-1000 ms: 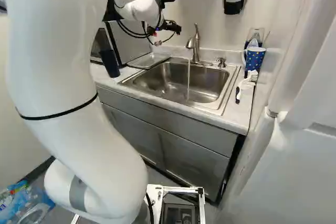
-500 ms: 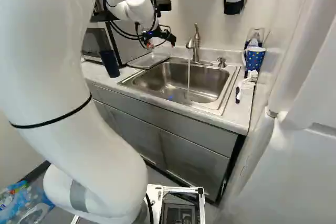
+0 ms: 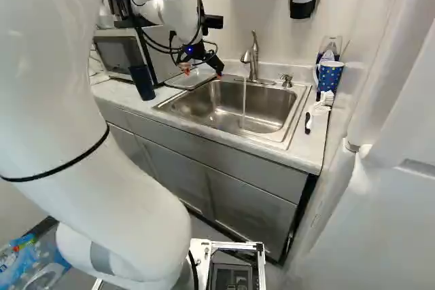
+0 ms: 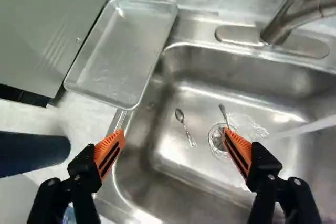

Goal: Rinse the cup and place it in the tray

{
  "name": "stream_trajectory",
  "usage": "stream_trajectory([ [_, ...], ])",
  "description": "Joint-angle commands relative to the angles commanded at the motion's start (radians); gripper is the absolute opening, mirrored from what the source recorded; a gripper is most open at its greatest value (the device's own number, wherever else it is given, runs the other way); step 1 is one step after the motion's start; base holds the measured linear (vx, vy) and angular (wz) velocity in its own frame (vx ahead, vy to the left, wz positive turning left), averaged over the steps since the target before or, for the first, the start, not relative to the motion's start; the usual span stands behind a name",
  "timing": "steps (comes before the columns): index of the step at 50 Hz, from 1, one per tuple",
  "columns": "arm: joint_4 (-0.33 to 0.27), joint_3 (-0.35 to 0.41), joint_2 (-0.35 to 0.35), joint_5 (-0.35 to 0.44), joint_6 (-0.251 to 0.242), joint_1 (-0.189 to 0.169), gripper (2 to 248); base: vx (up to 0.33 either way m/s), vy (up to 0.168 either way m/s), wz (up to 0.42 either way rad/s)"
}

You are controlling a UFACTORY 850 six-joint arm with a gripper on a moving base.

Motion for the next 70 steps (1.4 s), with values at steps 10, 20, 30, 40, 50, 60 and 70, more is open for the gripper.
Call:
stream_trajectory([
  [10,-0.001,0.036,0.036,0.003,0.000,-0.027,247,0.000,0.000,0.000],
  [20,-0.001,0.071,0.072,0.003,0.000,-0.059,247,0.000,0.000,0.000],
  [30,-0.001,0.105,0.108,0.003,0.000,-0.094,247,0.000,0.000,0.000],
  [40,-0.001,0.132,0.137,0.003,0.000,-0.130,247,0.000,0.000,0.000],
  [50,-0.001,0.147,0.154,0.003,0.000,-0.161,247,0.000,0.000,0.000],
  [60,-0.001,0.147,0.154,0.003,0.000,-0.162,247,0.000,0.000,0.000],
  [70,-0.001,0.147,0.154,0.003,0.000,-0.162,247,0.000,0.000,0.000],
])
